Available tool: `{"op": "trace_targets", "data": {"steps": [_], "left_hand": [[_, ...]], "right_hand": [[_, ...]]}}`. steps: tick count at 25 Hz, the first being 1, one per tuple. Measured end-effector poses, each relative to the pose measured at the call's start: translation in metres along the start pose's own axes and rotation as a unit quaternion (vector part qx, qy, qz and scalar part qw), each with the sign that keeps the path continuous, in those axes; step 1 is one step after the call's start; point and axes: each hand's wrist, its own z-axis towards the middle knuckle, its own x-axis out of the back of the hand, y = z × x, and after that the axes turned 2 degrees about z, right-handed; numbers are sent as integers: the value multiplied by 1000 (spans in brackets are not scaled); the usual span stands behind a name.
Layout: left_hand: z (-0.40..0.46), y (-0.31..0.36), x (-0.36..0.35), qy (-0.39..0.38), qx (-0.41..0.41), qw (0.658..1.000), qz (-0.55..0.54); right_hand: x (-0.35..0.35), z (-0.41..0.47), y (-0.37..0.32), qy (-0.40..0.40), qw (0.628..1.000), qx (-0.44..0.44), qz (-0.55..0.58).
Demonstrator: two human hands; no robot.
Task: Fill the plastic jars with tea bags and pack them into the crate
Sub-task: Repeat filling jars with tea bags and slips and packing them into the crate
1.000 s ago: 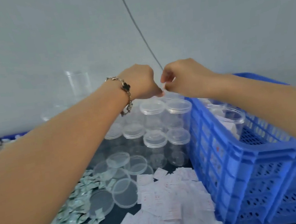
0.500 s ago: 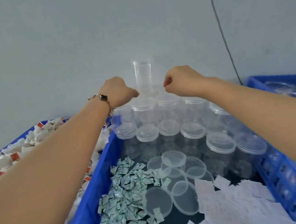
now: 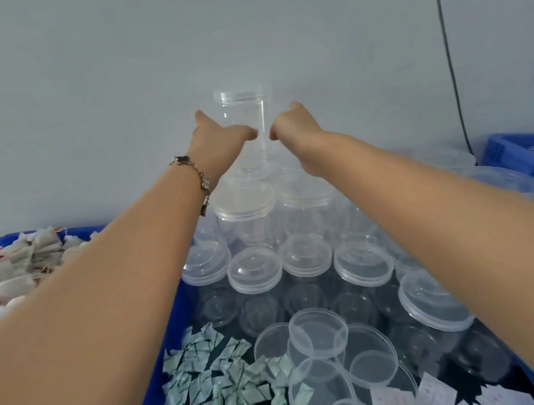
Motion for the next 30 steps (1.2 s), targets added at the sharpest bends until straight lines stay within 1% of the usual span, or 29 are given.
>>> {"op": "trace_targets", "data": {"steps": [2,5,8,12,15,17,20,24,26,28,29,30], "left_hand": [[9,-2,-5,-3,0,999,-37],[5,0,-5,-7,-9,999,-46],[-18,12,8,1,-20,998,-52],[-79,29,34,11,-48,996,-73],[-130,30,53,6,-60,997,-47],[-164,30,68,5,-56,998,-33],[-215,28,78,-18,-57,998,7],[-287,2,67,-44,-51,998,16],[-322,-21,52,-63,-49,997,9],[-354,-48,32,-61,-18,998,6],[-369,-62,21,-61,-2,998,7],[-382,-75,9,-65,10,998,16]], "right_hand": [[-5,4,3,-10,1000,22,3],[-7,-4,2,-20,999,32,8],[2,-29,-8,-17,998,53,1],[22,-93,-24,2,996,93,-11],[33,-150,-21,21,996,88,22],[38,-193,-20,10,996,81,24],[41,-256,-8,-25,995,101,-3],[46,-321,33,-23,990,127,-60],[48,-340,62,-14,989,117,-88],[48,-350,87,-10,989,94,-111],[47,-353,98,-23,986,78,-145],[45,-355,108,-51,977,65,-197]]}}
